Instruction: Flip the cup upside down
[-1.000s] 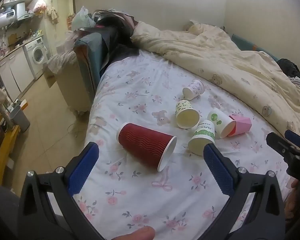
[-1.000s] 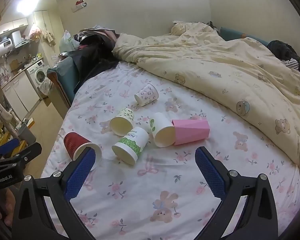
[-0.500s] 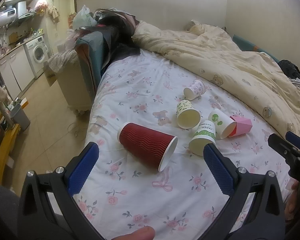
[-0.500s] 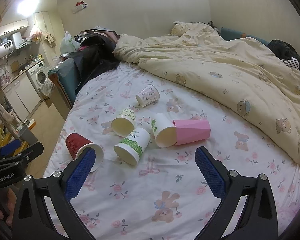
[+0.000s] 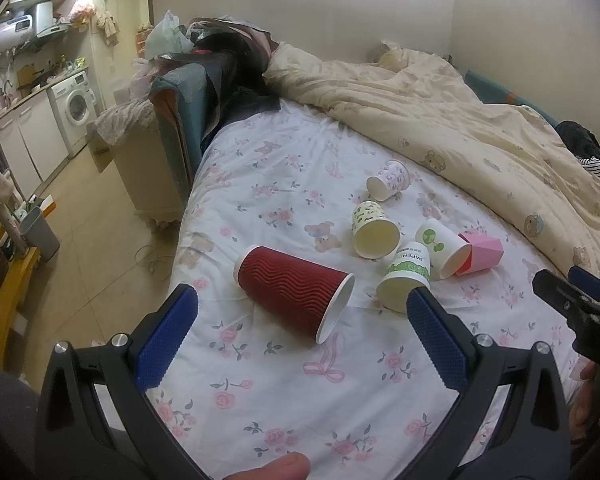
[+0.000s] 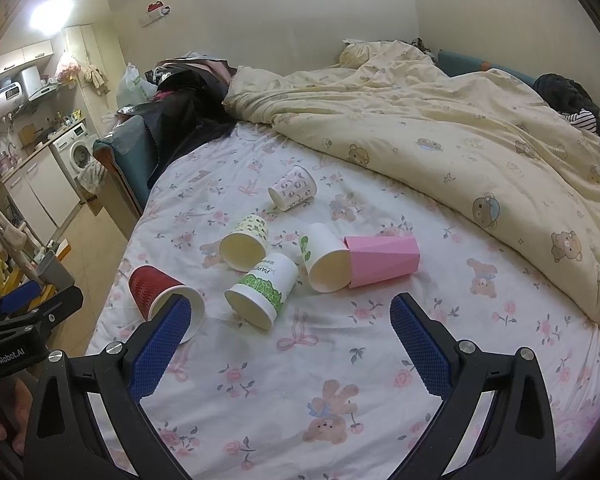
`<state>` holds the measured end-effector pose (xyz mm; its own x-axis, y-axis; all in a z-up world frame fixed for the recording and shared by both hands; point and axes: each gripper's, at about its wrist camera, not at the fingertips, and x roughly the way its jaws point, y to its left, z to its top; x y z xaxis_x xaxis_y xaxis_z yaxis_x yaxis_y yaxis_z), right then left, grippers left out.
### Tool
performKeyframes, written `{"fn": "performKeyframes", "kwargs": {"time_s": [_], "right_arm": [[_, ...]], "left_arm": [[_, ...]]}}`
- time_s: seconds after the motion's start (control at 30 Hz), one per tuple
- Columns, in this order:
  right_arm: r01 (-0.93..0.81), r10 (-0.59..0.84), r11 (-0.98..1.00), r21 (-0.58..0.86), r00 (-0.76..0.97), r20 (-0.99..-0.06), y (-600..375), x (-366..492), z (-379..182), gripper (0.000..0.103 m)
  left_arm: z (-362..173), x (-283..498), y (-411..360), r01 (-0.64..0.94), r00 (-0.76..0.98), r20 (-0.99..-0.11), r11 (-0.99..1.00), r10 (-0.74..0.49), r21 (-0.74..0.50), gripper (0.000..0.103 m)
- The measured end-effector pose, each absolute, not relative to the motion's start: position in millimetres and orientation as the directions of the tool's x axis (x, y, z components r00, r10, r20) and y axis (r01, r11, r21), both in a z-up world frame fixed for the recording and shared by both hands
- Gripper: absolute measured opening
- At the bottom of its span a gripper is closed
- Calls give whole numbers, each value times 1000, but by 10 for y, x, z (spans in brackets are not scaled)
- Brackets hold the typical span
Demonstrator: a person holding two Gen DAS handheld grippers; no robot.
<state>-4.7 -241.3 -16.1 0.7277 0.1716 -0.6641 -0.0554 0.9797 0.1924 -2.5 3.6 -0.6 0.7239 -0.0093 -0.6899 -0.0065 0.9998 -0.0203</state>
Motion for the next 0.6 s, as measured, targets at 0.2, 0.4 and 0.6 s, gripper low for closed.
{"fn": "performKeyframes", "kwargs": {"time_s": [0.2, 0.4, 0.6], "right_arm": [[-54, 172, 980, 194, 727, -665, -2419, -42, -160, 102], [-54, 174, 979, 197, 728, -663, -2420, -43, -166, 102], [-56, 176, 979, 198, 727, -663, -2426, -40, -165, 102]], "left_arm": [[-12, -26, 34, -7, 724, -690, 1000, -9, -21, 103], [-11, -25, 34, -7, 723, -691, 1000, -9, -21, 103], [-11, -23, 36, -6, 723, -690, 1000, -10, -21, 103]]}}
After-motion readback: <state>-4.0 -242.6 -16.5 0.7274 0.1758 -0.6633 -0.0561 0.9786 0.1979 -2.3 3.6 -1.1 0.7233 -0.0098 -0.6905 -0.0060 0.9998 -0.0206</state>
